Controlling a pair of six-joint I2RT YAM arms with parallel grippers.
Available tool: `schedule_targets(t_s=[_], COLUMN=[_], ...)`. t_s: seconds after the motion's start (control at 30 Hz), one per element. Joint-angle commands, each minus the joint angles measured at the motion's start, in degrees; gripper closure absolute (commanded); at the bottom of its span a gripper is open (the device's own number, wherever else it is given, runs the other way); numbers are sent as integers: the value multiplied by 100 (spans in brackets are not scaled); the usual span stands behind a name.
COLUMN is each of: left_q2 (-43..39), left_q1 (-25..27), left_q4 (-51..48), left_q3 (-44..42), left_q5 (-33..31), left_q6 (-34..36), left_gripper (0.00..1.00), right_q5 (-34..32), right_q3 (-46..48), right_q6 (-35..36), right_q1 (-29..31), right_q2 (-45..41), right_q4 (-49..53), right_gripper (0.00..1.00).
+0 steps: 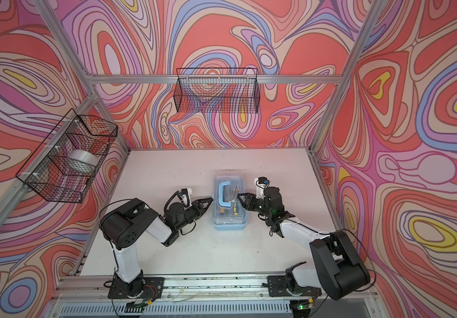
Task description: Pack the tool kit
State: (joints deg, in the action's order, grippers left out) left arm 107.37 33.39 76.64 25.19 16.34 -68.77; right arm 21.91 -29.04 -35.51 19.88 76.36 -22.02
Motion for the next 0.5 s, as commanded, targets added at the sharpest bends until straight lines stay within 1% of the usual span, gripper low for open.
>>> schedule_targets(t_s=[0.0,0.07,0.17,0.2,0.23,0.3,0.33,0.4,0.47], left_q2=[-238,-511,-1081,-1322,-1538,-1915,-2074,-2402,-2658], left_q1=[-78,-184,-307,-340,-367,-419,-444,-487,-509], left_q4=[-1508,-1955,-3052,-3466,-3894,-4666,-5009,-5733,-6265], left_q3=[-44,39,289,374,612,847,954,1194,1376], left_q5=[620,614,477,395,277,0,-140,-477,-788], left_q6=[370,538,937,1122,1296,1623,1769,2110,2351], left_gripper=[65,61,52,48,41,34,30,26,23], right_q5=[436,287,64,-23,-126,-307,-365,-519,-588], right_q3=[-78,-132,-236,-291,-348,-469,-504,-589,-705], right_q6=[79,135,196,255,294,385,413,478,574], right_q1=[240,205,55,18,-28,-133,-192,-333,-435], right_q2=[-53,-156,-380,-455,-530,-668,-731,-883,-961], right_q4=[829,1004,1289,1427,1552,1814,1905,2117,2288], right_gripper=[49,49,48,47,46,44,42,39,31])
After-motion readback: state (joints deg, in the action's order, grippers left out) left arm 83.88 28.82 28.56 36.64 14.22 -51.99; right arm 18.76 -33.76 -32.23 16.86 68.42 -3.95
